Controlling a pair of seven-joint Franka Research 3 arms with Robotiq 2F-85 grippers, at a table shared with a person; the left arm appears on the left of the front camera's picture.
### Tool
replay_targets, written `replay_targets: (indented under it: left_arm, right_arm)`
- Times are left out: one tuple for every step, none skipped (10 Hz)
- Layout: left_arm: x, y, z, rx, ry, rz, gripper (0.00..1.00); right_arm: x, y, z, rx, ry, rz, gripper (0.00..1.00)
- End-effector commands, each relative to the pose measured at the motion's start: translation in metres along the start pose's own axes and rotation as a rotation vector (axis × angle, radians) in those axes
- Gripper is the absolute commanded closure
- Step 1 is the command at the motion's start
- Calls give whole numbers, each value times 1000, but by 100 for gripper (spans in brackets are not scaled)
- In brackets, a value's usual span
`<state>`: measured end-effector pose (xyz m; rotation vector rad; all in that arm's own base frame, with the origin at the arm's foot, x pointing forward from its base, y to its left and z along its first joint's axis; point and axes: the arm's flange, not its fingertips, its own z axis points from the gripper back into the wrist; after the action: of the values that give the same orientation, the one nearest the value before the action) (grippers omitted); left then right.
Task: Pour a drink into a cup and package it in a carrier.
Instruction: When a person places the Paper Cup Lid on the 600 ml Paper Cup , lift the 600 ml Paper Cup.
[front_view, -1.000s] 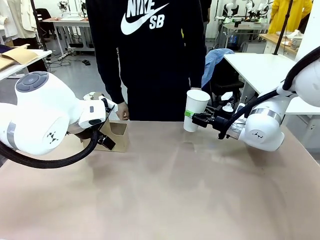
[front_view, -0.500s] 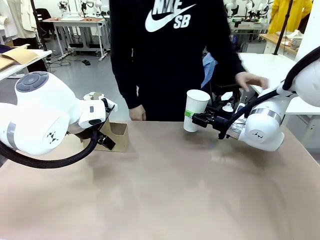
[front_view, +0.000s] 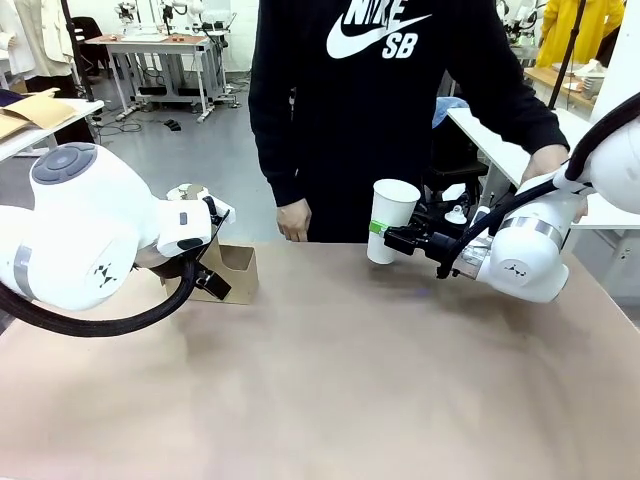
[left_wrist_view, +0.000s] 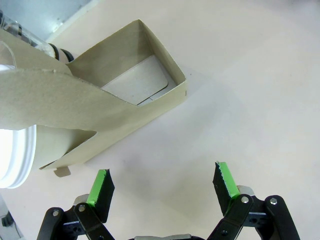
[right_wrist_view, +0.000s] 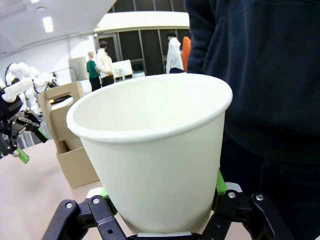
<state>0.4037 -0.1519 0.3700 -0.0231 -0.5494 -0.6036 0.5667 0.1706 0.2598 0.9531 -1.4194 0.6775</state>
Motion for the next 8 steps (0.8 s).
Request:
replay_targets:
  left_arm:
    - [0, 0, 0, -1, -1, 0, 0]
    - [0, 0, 0, -1, -1, 0, 0]
    - [0, 0, 0, -1, -1, 0, 0]
    - [0, 0, 0, -1, -1, 0, 0]
    - [0, 0, 0, -1, -1, 0, 0]
    - [0, 0, 0, -1, -1, 0, 0]
    - [0, 0, 0, -1, -1, 0, 0]
    - [0, 0, 0, -1, -1, 0, 0]
  right_arm:
    - [5, 2, -2, -7, -7, 0, 20]
    - [5, 2, -2, -7, -7, 0, 20]
    - [5, 2, -2, -7, -7, 0, 20]
    - [5, 2, -2, -7, -7, 0, 20]
    - [5, 2, -2, -7, -7, 0, 20]
    - [5, 2, -2, -7, -7, 0, 20]
    - [5, 2, -2, -7, -7, 0, 20]
    - [5, 2, -2, -7, -7, 0, 20]
